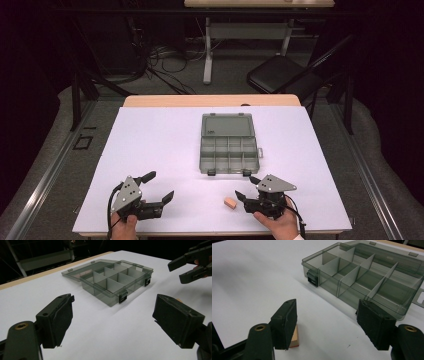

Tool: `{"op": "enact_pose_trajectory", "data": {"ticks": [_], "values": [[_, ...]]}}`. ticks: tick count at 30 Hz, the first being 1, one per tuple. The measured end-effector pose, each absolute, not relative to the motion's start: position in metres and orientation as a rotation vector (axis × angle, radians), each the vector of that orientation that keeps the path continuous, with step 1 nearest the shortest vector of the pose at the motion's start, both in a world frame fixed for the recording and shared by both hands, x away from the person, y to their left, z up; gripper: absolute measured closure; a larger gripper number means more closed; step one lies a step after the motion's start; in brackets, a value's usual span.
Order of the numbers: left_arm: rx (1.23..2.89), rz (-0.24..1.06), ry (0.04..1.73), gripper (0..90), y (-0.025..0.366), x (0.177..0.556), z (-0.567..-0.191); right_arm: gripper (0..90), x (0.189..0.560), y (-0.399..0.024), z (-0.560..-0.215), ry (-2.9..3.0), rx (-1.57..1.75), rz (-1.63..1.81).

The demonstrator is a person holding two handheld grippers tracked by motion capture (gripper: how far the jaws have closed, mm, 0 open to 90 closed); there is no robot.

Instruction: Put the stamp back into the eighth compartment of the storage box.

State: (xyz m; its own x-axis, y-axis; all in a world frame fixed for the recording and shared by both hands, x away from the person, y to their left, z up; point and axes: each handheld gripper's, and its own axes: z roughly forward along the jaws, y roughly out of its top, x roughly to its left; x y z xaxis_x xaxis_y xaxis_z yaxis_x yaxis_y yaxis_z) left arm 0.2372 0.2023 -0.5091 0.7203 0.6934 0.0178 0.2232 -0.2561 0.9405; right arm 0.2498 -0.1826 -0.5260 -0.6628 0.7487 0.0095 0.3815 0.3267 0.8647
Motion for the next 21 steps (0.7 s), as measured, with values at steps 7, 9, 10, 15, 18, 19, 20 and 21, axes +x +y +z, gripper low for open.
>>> {"op": "enact_pose_trajectory", "data": {"ticks": [7,9,10,15,18,19,20,21], "values": [[1.818,0.526,0.718,16.1,0.202,0.237,-0.509,36.6,0.249,-0.175,-0.529,2.236,0.968,1.256],[1.819,0.525,0.716,16.1,0.202,0.237,-0.509,37.5,0.248,-0.172,-0.53,2.248,0.959,1.248],[1.821,0.525,0.716,16.1,0.202,0.237,-0.509,37.8,0.248,-0.171,-0.531,2.251,0.953,1.248],[1.824,0.527,0.715,16.1,0.202,0.237,-0.509,41.5,0.247,-0.165,-0.535,2.287,0.934,1.219],[1.823,0.526,0.714,16.1,0.202,0.237,-0.509,44.8,0.248,-0.162,-0.537,2.309,0.922,1.209],[1.823,0.526,0.714,16.1,0.202,0.237,-0.509,44.8,0.248,-0.162,-0.537,2.309,0.922,1.209],[1.823,0.526,0.713,16.1,0.202,0.237,-0.509,45.6,0.248,-0.162,-0.538,2.314,0.918,1.207],[1.824,0.526,0.714,16.1,0.202,0.237,-0.509,46.7,0.248,-0.162,-0.538,2.319,0.916,1.205]]}}
